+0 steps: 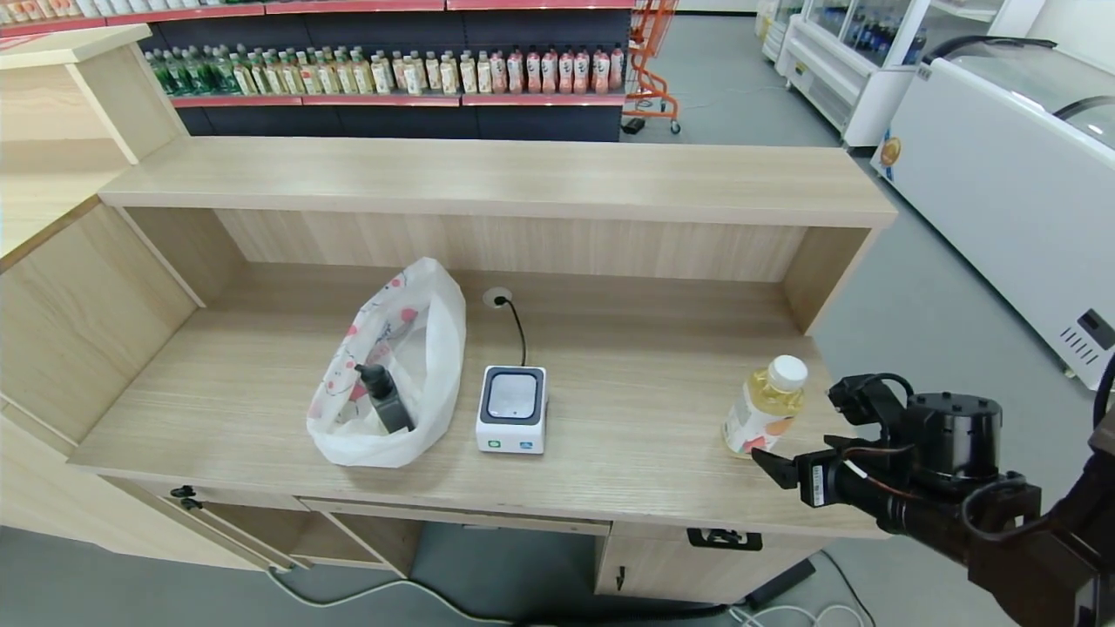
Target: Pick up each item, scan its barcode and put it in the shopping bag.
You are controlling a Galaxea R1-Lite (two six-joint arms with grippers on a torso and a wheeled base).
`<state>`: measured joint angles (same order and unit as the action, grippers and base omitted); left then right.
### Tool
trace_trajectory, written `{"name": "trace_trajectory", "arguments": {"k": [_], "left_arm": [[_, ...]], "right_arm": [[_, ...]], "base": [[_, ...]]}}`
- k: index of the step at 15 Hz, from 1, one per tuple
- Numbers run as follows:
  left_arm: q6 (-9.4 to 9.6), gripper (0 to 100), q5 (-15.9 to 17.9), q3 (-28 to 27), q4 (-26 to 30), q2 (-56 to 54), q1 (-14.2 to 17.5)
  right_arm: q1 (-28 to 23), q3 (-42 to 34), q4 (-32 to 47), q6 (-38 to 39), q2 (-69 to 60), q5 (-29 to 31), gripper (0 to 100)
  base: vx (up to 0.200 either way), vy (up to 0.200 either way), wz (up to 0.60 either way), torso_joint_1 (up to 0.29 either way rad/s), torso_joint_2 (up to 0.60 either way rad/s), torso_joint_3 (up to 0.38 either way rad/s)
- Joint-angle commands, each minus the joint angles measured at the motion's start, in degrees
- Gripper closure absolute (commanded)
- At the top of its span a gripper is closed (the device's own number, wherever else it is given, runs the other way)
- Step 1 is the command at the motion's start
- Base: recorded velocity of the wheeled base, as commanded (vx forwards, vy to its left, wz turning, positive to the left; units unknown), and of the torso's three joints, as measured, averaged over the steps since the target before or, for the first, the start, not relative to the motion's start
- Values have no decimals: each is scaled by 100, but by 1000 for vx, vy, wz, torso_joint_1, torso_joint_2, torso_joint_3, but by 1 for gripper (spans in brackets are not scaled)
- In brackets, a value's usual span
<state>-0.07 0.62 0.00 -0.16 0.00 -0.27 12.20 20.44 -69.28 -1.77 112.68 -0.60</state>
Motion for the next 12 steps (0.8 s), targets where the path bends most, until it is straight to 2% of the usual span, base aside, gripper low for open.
{"name": "trace_trajectory", "arguments": {"k": [1,4,7,12], "left_arm": [[-1,0,-1,0,-2,9,0],[-1,0,-1,0,-2,9,0],[-1,0,-1,0,-2,9,0],[-1,0,-1,0,-2,9,9]], "right_arm": [[63,83,-103,-34,343,121,0],[151,346,-226,-17,580,473,0],[230,610,-508,-25,844,446,0],[379,1392,-516,-52,1230,455,0]], "base": [[0,0,0,0,0,0],[0,0,0,0,0,0],[0,0,0,0,0,0],[0,0,0,0,0,0]]}}
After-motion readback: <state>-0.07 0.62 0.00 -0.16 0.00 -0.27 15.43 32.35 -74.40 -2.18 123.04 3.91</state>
